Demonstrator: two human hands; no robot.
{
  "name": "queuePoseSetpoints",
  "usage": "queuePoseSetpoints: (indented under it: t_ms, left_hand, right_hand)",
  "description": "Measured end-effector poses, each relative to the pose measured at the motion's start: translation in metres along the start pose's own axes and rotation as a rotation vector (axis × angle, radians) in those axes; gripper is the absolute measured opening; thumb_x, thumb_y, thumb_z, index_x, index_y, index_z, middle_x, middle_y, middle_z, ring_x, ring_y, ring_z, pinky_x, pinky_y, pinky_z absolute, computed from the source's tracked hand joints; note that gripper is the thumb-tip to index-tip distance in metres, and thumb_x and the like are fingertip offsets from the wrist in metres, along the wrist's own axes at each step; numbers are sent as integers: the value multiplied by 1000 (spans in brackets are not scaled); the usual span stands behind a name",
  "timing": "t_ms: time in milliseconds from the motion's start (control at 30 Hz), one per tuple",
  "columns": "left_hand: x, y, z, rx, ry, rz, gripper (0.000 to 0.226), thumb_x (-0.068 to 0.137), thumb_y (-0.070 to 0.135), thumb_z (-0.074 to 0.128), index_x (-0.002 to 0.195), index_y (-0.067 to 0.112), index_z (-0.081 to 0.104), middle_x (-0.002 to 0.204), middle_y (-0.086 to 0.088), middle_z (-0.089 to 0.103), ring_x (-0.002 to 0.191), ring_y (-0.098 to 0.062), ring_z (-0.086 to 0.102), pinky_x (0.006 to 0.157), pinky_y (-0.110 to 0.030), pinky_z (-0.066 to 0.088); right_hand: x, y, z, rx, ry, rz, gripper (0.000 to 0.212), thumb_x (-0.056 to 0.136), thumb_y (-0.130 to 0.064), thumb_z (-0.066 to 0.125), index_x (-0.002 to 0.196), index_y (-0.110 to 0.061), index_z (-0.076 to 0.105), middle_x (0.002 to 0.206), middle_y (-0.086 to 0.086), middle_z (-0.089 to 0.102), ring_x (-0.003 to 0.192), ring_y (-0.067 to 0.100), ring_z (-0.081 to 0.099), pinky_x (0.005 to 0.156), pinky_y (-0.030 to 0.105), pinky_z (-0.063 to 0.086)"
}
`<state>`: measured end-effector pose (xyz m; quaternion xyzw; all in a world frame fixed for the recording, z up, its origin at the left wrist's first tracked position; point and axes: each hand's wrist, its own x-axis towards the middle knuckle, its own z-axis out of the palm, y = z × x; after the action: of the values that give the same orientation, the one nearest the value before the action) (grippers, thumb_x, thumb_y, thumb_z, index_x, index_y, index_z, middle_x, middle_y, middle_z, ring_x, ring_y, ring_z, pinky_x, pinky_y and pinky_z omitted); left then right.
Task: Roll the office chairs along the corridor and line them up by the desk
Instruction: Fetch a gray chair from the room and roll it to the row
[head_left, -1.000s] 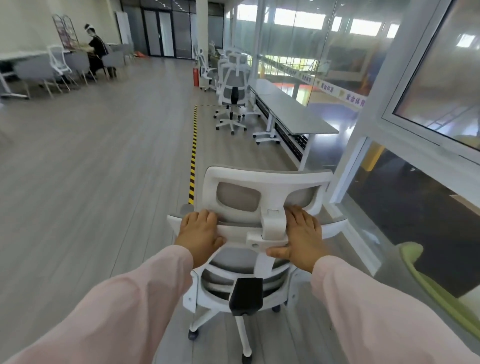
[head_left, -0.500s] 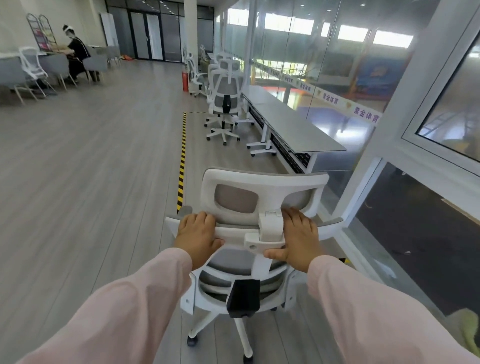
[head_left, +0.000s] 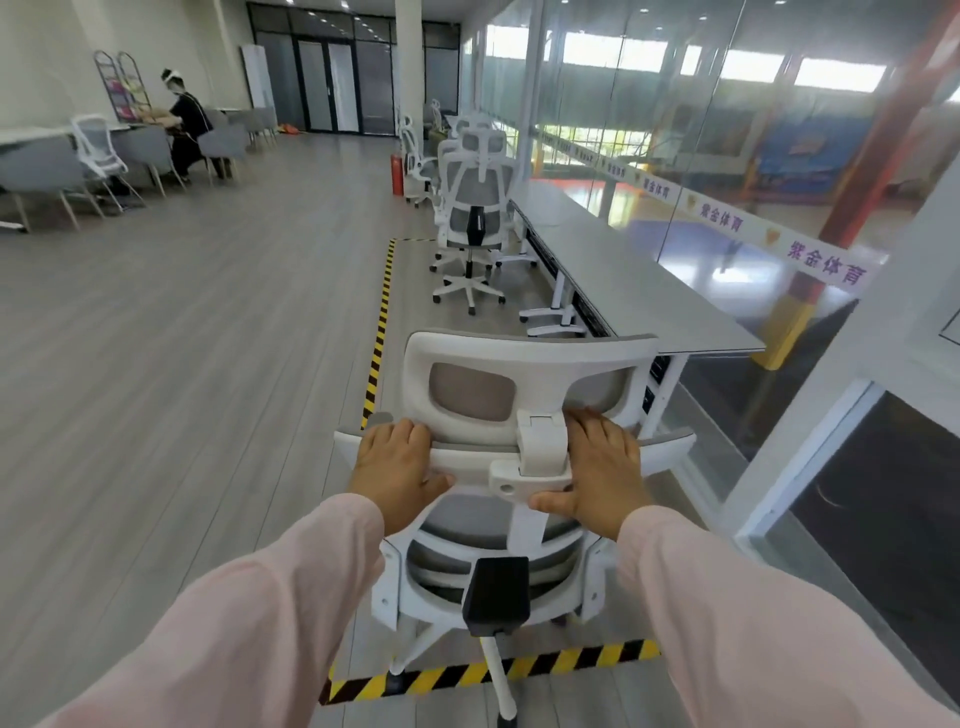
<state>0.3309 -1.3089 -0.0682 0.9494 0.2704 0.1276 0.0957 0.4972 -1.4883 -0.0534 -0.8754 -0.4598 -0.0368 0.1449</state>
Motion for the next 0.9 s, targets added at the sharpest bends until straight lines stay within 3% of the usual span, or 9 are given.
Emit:
queuePoseSetpoints:
  t_ms: [400,667,900]
  left_hand:
    - [260,-29,45,29,22,-103,43,82,52,56,109,19,47,111,-2,49,107,-24,43,101,-36,29]
    - [427,-71,72,6,82,-62,41,84,51,55,110,20,48,112,-1,49,107,-23,42,102,-36,27]
    - [574,-117,81,-29,25,-49,39,86,48,54,114,22,46,116,0,49,112,-23,41,106,-38,25]
  right_hand:
    - [265,90,36,38,-48,-56,105,62,-64,72,145,-29,17,149,-6,22,140,20,13,114,37,4]
    - [433,124,59,35,-40,-62,103,64,-58,74,145,-27,18,149,-6,23,139,18,14,114,35,2]
    - [582,141,78,-10,-86,-28,106,66,-61,72,147,-24,14,151,-3,20,141,18,12,116,35,4]
